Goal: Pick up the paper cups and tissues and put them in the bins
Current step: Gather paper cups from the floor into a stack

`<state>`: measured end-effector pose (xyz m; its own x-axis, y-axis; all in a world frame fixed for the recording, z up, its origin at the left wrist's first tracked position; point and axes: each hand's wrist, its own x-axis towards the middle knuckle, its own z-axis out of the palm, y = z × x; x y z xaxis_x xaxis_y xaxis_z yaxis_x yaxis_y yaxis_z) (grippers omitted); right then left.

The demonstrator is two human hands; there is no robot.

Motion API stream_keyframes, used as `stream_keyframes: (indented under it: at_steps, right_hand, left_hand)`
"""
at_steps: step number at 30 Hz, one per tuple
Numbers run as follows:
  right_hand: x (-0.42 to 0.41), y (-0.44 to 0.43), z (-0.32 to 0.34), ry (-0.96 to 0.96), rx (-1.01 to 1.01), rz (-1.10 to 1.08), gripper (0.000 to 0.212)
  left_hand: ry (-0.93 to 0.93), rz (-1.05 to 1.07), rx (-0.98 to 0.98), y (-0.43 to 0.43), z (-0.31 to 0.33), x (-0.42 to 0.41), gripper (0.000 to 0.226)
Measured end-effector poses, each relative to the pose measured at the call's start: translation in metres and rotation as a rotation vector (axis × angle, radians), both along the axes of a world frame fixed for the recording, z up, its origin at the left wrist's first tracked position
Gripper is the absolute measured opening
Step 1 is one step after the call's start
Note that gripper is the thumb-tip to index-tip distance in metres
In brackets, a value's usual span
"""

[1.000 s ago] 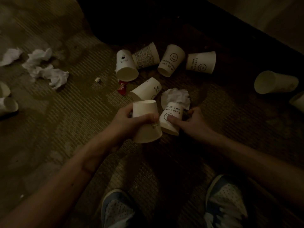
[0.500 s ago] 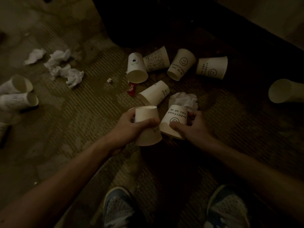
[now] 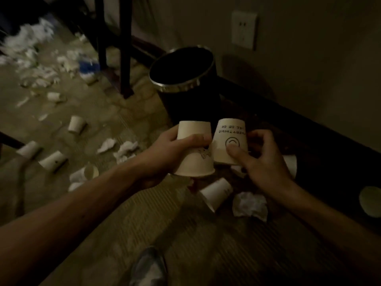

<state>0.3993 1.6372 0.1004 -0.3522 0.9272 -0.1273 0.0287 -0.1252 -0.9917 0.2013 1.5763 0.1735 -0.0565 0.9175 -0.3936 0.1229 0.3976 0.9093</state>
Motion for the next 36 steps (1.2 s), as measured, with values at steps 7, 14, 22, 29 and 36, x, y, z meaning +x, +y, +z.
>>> stream_keyframes:
  at_steps: [7, 14, 22, 29, 36]
  right_hand:
    - [-0.047, 0.066, 0.060, -0.022, 0.120, -0.019, 0.053]
    - [-0.115, 0.125, 0.093, -0.100, 0.174, -0.143, 0.039]
    - [-0.186, 0.184, 0.098, -0.176, 0.126, -0.144, 0.033]
    - [-0.201, 0.209, 0.060, -0.428, 0.219, -0.118, 0.018]
    - [-0.192, 0.196, 0.035, -0.809, 0.537, 0.093, 0.029]
  left_hand:
    - [0.079, -0.080, 0.166, 0.057, 0.043, -0.057, 0.053]
    - [0.110, -0.080, 0.349, 0.137, 0.058, -0.109, 0.058]
    - [0.046, -0.007, 0.304, 0.213, 0.045, -0.174, 0.051]
    - [0.287, -0.019, 0.228, 0.258, 0.000, -0.188, 0.087]
    - [0.653, -0.102, 0.436, 0.261, -0.040, -0.181, 0.087]
